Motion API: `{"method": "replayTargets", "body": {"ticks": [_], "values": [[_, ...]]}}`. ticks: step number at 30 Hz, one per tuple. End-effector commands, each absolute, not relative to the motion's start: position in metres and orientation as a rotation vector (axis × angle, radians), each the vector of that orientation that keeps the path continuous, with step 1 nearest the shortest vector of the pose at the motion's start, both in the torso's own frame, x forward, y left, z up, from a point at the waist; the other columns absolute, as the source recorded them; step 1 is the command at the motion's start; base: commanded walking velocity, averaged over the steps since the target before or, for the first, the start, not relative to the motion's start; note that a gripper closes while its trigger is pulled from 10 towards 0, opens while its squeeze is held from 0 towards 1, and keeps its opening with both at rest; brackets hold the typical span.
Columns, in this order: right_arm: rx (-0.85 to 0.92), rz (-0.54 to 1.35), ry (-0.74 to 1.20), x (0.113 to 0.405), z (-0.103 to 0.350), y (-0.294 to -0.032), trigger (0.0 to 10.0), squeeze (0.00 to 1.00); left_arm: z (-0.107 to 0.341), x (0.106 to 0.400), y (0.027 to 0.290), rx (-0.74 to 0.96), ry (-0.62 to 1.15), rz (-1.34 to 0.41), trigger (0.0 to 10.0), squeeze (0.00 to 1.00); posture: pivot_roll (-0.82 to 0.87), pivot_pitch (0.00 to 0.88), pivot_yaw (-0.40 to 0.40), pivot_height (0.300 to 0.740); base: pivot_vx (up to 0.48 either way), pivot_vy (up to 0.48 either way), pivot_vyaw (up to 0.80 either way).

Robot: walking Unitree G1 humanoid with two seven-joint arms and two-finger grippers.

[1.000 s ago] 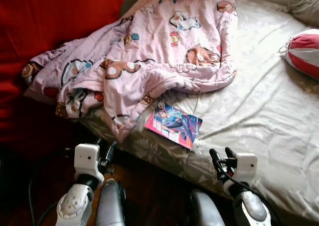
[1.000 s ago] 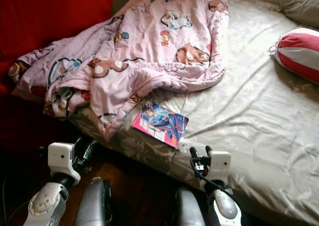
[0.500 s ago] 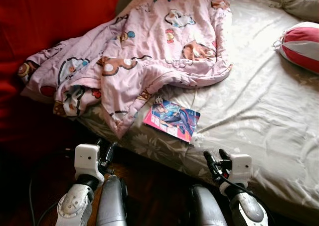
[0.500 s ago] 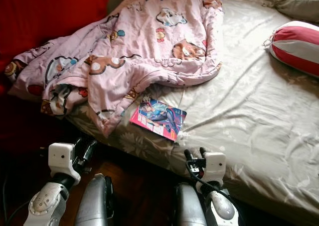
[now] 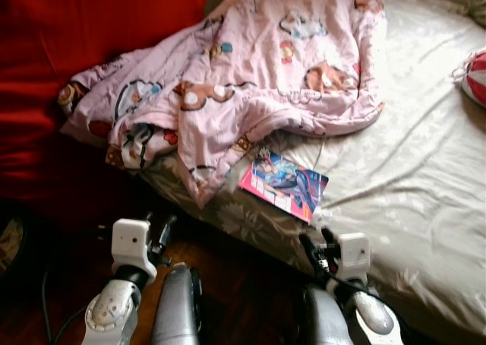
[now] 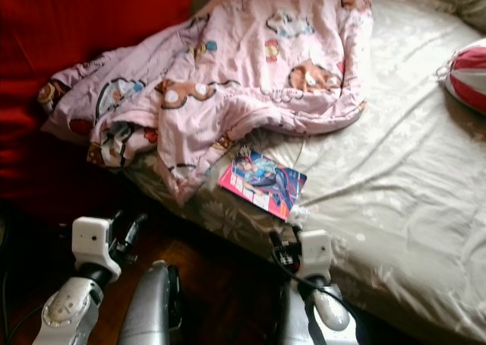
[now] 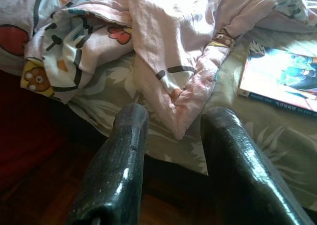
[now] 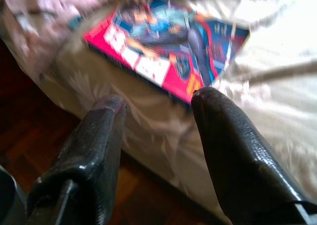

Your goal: Clean up the room

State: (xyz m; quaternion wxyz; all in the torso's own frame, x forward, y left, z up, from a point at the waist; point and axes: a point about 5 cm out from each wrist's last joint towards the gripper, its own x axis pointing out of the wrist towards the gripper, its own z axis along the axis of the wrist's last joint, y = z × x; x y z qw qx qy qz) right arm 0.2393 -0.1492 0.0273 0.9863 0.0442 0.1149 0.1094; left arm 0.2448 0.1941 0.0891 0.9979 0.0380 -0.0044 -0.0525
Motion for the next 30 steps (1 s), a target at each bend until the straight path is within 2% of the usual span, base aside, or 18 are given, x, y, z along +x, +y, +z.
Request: {"method": "replayTargets", "body": {"ticks": [1, 16, 23, 30], "values": [[0.085, 0.214, 0.254, 0.237, 0.022, -0.149, 10.0, 0.00, 0.083, 0.243, 0.196, 0.073, 0.023, -0.105, 10.0, 0.00, -0.04, 0.266, -0.049, 0.601, 0.277, 0.000, 0.00], [0.116, 0.110, 0.259, 0.246, 0.020, -0.156, 10.0, 0.00, 0.082, 0.243, 0.198, 0.080, 0.025, -0.106, 10.0, 0.00, -0.03, 0.249, -0.037, 0.601, 0.318, 0.000, 0.00], [0.109, 0.090, 0.252, 0.247, 0.019, -0.159, 10.0, 0.00, 0.082, 0.244, 0.198, 0.083, 0.023, -0.107, 10.0, 0.00, -0.03, 0.255, -0.040, 0.601, 0.325, 0.000, -0.43], [0.100, 0.106, 0.246, 0.257, 0.021, -0.158, 10.0, 0.00, 0.083, 0.243, 0.197, 0.076, 0.023, -0.110, 10.0, 0.00, -0.03, 0.267, -0.041, 0.601, 0.141, 0.000, 0.00]]}}
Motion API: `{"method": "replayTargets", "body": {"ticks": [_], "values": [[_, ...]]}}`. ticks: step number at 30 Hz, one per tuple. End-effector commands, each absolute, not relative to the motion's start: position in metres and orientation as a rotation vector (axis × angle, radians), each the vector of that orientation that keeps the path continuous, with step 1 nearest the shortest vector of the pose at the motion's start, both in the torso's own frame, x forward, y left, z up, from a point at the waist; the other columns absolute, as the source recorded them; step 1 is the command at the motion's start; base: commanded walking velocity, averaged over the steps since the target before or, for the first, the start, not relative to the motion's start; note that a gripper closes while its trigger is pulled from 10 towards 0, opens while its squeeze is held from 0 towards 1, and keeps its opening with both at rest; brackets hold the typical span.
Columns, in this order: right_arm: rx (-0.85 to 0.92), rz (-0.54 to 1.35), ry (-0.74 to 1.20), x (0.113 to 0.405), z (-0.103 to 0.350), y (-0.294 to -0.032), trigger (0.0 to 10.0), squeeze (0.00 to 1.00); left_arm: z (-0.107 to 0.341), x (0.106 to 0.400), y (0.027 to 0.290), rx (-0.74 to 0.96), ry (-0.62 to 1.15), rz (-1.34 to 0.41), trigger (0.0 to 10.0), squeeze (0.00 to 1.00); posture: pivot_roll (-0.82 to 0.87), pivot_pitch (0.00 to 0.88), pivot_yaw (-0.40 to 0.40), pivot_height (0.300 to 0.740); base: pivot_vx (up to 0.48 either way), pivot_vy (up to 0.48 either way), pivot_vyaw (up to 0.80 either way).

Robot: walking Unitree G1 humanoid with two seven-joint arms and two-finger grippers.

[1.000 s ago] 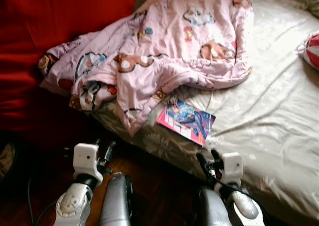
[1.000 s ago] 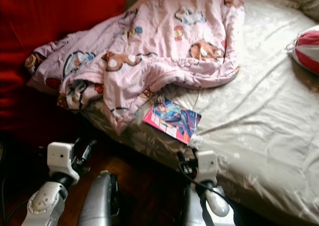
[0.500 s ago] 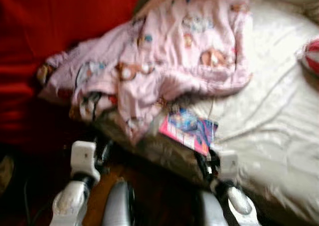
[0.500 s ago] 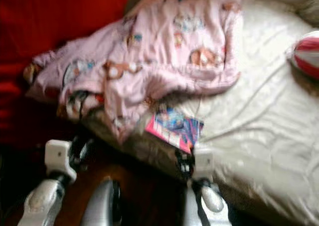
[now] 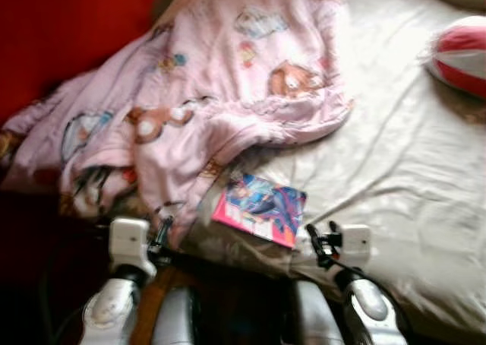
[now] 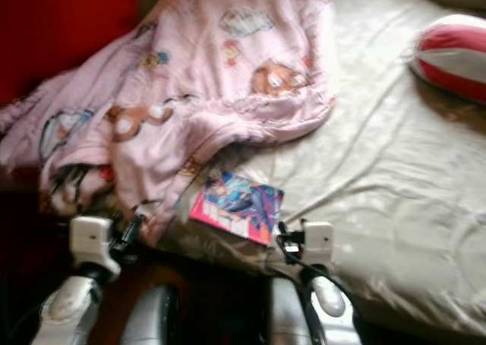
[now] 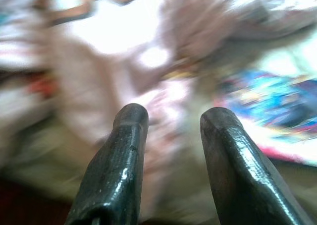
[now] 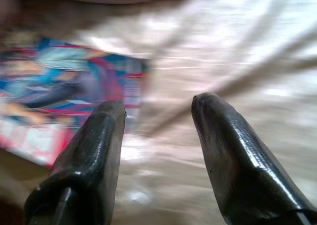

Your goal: Clean up the room

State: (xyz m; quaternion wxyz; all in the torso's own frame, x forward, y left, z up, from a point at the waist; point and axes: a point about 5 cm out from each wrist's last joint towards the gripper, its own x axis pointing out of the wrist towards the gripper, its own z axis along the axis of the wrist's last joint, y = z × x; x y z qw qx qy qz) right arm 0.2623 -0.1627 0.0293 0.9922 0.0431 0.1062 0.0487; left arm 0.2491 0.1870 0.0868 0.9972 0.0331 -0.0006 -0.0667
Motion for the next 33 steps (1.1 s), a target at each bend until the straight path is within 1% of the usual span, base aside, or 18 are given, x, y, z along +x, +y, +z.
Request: {"method": "replayTargets", "body": {"ticks": [1, 5, 6, 7, 9, 12, 14, 17, 19, 20, 21, 22, 24, 28, 30, 31, 32, 33], "values": [[0.097, 0.110, 0.246, 0.258, 0.021, -0.158, 10.0, 0.00, 0.083, 0.243, 0.197, 0.076, 0.022, -0.110, 10.0, 0.00, -0.03, 0.271, -0.041, 0.601, 0.000, 0.000, 0.00], [0.074, 0.156, 0.254, 0.267, 0.023, -0.155, 10.0, 0.00, 0.084, 0.243, 0.196, 0.076, 0.021, -0.114, 10.0, 0.00, -0.02, 0.290, -0.038, 0.601, 0.000, 0.000, 0.00], [0.075, 0.198, 0.268, 0.271, 0.022, -0.153, 10.0, 0.93, 0.085, 0.243, 0.196, 0.076, 0.020, -0.116, 10.0, 0.00, -0.02, 0.298, -0.035, 0.601, 0.000, 0.000, 0.00], [0.059, 0.231, 0.293, 0.275, 0.020, -0.151, 10.0, 1.00, 0.085, 0.243, 0.196, 0.076, 0.020, -0.117, 10.0, 0.00, -0.02, 0.301, -0.035, 0.601, 0.000, 0.000, 0.00], [0.044, 0.249, 0.306, 0.276, 0.018, -0.150, 10.0, 1.00, 0.086, 0.243, 0.196, 0.077, 0.020, -0.118, 10.0, 0.00, -0.01, 0.308, -0.033, 0.601, 0.000, 0.000, 0.00], [-0.062, 0.278, 0.375, 0.285, 0.012, -0.153, 10.0, 1.00, 0.088, 0.243, 0.196, 0.077, 0.017, -0.121, 10.0, 0.00, 0.00, 0.329, -0.027, 0.601, 0.000, 0.000, 0.00], [-0.056, 0.280, 0.370, 0.288, 0.013, -0.154, 10.0, 1.00, 0.089, 0.242, 0.196, 0.078, 0.015, -0.123, 10.0, 0.00, 0.01, 0.338, -0.022, 0.601, 0.000, 0.000, 0.00], [-0.121, 0.316, 0.383, 0.300, 0.018, -0.153, 10.0, 1.00, 0.091, 0.239, 0.198, 0.081, 0.017, -0.120, 10.0, 0.00, 0.03, 0.359, -0.015, 0.601, 0.000, 0.000, 0.00], [-0.040, 0.257, 0.392, 0.307, 0.021, -0.156, 10.0, 1.00, 0.092, 0.237, 0.198, 0.083, 0.019, -0.118, 10.0, 0.00, 0.03, 0.366, -0.013, 0.601, 0.000, 0.000, 0.00], [-0.031, 0.260, 0.374, 0.312, 0.027, -0.156, 10.0, 1.00, 0.093, 0.236, 0.198, 0.084, 0.020, -0.118, 10.0, 0.00, 0.04, 0.379, -0.009, 0.601, 0.000, 0.000, 0.00], [-0.069, 0.287, 0.360, 0.317, 0.032, -0.155, 10.0, 1.00, 0.093, 0.234, 0.199, 0.085, 0.023, -0.116, 10.0, 0.00, 0.05, 0.385, -0.004, 0.601, 0.000, 0.000, 0.00], [-0.069, 0.287, 0.360, 0.317, 0.032, -0.155, 10.0, 1.00, 0.093, 0.234, 0.199, 0.085, 0.023, -0.116, 10.0, 0.00, 0.05, 0.385, -0.004, 0.601, 0.000, 0.000, 0.00], [-0.152, 0.340, 0.337, 0.324, 0.040, -0.155, 10.0, 1.00, 0.094, 0.231, 0.199, 0.087, 0.026, -0.115, 10.0, 0.00, 0.05, 0.397, -0.001, 0.601, 0.000, 0.000, 0.00], [-0.240, 0.443, 0.294, 0.339, 0.061, -0.158, 10.0, 1.00, 0.096, 0.227, 0.202, 0.095, 0.035, -0.114, 10.0, 0.00, 0.06, 0.404, 0.002, 0.601, 0.000, 0.000, 0.00], [-0.268, 0.470, 0.286, 0.341, 0.065, -0.159, 10.0, 1.00, 0.095, 0.227, 0.203, 0.097, 0.037, -0.113, 10.0, 0.00, 0.06, 0.402, 0.002, 0.601, 0.000, 0.000, 0.00], [-0.301, 0.503, 0.279, 0.343, 0.069, -0.159, 10.0, 1.00, 0.096, 0.227, 0.203, 0.098, 0.038, -0.112, 10.0, 0.00, 0.06, 0.400, 0.002, 0.601, 0.000, 0.000, 0.00], [-0.375, 0.594, 0.280, 0.343, 0.072, -0.161, 10.0, 1.00, 0.096, 0.226, 0.204, 0.099, 0.042, -0.110, 10.0, 0.00, 0.06, 0.400, 0.002, 0.601, 0.000, 0.000, 0.00], [-0.392, 0.615, 0.282, 0.343, 0.073, -0.161, 10.0, 1.00, 0.096, 0.226, 0.204, 0.099, 0.043, -0.110, 10.0, 0.00, 0.06, 0.400, 0.002, 0.601, 0.000, 0.000, 0.00]]}}
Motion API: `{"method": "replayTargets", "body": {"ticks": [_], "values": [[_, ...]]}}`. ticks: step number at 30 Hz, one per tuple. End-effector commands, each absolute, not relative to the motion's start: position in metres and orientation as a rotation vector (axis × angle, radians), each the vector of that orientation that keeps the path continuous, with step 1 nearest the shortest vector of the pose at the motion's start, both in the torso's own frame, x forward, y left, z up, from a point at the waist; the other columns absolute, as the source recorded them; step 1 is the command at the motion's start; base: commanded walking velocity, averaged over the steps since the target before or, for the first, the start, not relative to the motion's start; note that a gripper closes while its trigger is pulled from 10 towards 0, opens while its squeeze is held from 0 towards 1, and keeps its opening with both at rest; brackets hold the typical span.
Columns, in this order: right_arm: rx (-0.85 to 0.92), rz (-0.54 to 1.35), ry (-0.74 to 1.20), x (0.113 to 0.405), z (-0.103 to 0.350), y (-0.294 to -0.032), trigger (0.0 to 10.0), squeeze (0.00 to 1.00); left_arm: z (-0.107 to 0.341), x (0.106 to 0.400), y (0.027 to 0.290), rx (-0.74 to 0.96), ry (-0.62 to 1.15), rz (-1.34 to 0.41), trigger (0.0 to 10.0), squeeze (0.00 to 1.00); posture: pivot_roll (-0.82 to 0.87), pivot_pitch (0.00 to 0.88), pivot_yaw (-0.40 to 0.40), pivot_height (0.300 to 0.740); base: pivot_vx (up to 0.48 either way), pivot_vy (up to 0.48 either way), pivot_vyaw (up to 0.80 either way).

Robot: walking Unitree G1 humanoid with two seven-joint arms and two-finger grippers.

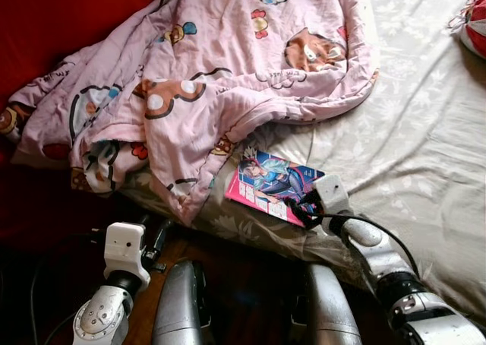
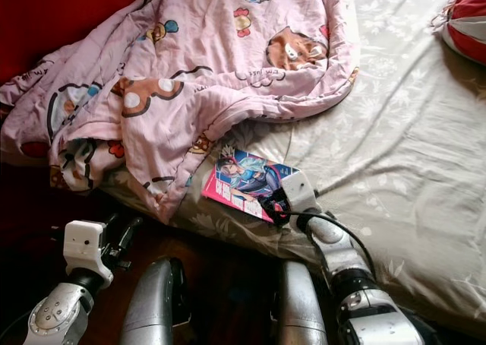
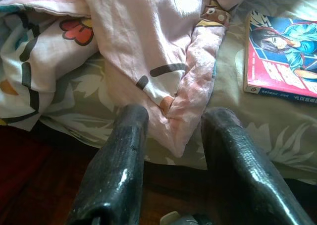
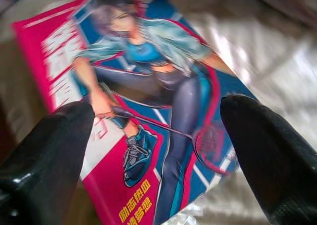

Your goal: Clean up the room

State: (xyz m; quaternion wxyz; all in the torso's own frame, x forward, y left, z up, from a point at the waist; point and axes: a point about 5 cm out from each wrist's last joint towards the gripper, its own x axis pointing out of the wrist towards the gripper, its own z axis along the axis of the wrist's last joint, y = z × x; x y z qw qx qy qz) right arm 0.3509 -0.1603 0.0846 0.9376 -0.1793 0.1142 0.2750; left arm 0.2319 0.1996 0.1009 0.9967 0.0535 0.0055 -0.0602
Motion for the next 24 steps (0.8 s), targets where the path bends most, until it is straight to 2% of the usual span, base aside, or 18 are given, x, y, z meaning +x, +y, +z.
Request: {"method": "replayTargets", "body": {"ticks": [1, 3, 4, 5, 12, 24], "values": [[-0.414, 0.624, 0.285, 0.344, 0.074, -0.163, 10.0, 1.00, 0.096, 0.226, 0.204, 0.100, 0.046, -0.110, 10.0, 0.00, 0.07, 0.393, 0.004, 0.601, 0.000, 0.000, 0.00], [-0.438, 0.620, 0.295, 0.345, 0.076, -0.168, 10.0, 1.00, 0.096, 0.226, 0.204, 0.099, 0.049, -0.110, 10.0, 0.00, 0.07, 0.391, 0.005, 0.601, 0.000, 0.000, 0.00], [-0.462, 0.637, 0.316, 0.345, 0.076, -0.171, 10.0, 0.27, 0.096, 0.225, 0.205, 0.099, 0.053, -0.111, 10.0, 0.00, 0.06, 0.388, 0.006, 0.601, 0.000, 0.000, 0.00], [-0.514, 0.660, 0.354, 0.345, 0.075, -0.177, 10.0, 0.00, 0.096, 0.225, 0.205, 0.099, 0.056, -0.113, 10.0, 0.00, 0.06, 0.388, 0.006, 0.601, 0.000, 0.000, 0.00], [-0.576, 0.603, 0.425, 0.344, 0.069, -0.190, 10.0, 0.00, 0.096, 0.226, 0.205, 0.098, 0.058, -0.116, 10.0, 0.00, 0.07, 0.370, 0.011, 0.601, 0.000, 0.000, 0.00], [-0.599, 0.641, 0.517, 0.335, 0.057, -0.197, 10.0, 0.00, 0.096, 0.229, 0.206, 0.101, 0.062, -0.118, 10.0, 0.00, 0.07, 0.366, 0.014, 0.601, 0.000, 0.000, 0.00]]}}
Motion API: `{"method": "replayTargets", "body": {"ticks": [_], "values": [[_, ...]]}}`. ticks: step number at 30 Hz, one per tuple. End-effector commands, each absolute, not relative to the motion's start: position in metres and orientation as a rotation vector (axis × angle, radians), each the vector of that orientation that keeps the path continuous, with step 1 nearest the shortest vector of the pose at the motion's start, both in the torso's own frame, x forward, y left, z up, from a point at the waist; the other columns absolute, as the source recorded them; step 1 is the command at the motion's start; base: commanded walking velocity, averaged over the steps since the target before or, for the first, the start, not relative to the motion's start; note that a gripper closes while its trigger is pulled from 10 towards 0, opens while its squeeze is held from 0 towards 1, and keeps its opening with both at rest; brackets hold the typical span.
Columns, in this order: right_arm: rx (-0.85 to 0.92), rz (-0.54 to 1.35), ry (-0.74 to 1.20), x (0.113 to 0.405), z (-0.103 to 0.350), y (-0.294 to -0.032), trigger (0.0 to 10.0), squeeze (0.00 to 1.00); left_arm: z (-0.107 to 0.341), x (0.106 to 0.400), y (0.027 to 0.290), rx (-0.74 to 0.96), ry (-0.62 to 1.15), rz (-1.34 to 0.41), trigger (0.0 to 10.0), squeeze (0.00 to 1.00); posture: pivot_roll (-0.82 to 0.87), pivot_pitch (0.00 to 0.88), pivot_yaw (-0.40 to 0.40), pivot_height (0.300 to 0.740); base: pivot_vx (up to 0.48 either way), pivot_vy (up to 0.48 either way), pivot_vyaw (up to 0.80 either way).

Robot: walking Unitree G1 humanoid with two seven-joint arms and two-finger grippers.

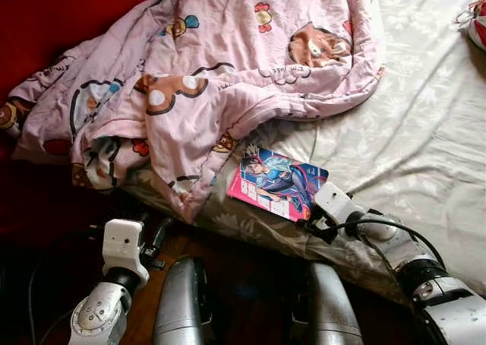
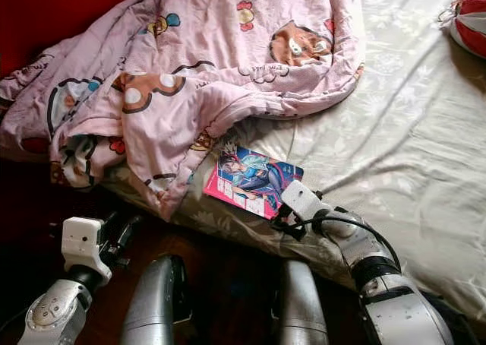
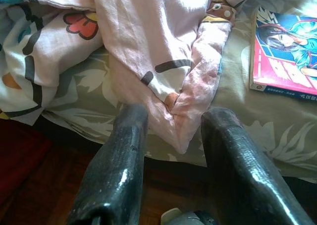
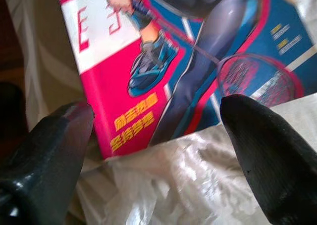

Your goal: Clean up the room

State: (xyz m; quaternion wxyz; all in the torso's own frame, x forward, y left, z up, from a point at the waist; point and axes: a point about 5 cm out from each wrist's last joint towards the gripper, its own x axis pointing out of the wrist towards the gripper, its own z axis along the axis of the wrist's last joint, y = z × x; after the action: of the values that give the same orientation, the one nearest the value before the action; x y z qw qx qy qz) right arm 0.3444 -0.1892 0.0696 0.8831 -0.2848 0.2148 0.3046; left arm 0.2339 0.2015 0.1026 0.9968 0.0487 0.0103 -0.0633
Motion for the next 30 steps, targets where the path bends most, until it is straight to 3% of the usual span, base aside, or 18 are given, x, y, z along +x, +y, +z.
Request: {"method": "replayTargets", "body": {"ticks": [1, 29, 30], "values": [[-0.629, 0.655, 0.542, 0.3331, 0.0543, -0.1987, 10.0, 0.00, 0.0959, 0.2292, 0.2065, 0.101, 0.062, -0.118, 10.0, 0.00, 0.07, 0.366, 0.014, 0.601, 0.000, 0.000, 0.00], [-0.695, 0.559, 0.572, 0.3330, 0.0502, -0.2064, 10.0, 0.00, 0.0953, 0.2302, 0.2078, 0.108, 0.065, -0.115, 10.0, 0.00, 0.08, 0.366, 0.017, 0.601, 0.000, 0.000, 0.00], [-0.694, 0.558, 0.572, 0.3330, 0.0500, -0.2063, 6.5, 0.00, 0.0953, 0.2303, 0.2077, 0.108, 0.065, -0.115, 10.0, 0.00, 0.08, 0.366, 0.017, 0.601, 0.000, 0.000, 0.00]]}}
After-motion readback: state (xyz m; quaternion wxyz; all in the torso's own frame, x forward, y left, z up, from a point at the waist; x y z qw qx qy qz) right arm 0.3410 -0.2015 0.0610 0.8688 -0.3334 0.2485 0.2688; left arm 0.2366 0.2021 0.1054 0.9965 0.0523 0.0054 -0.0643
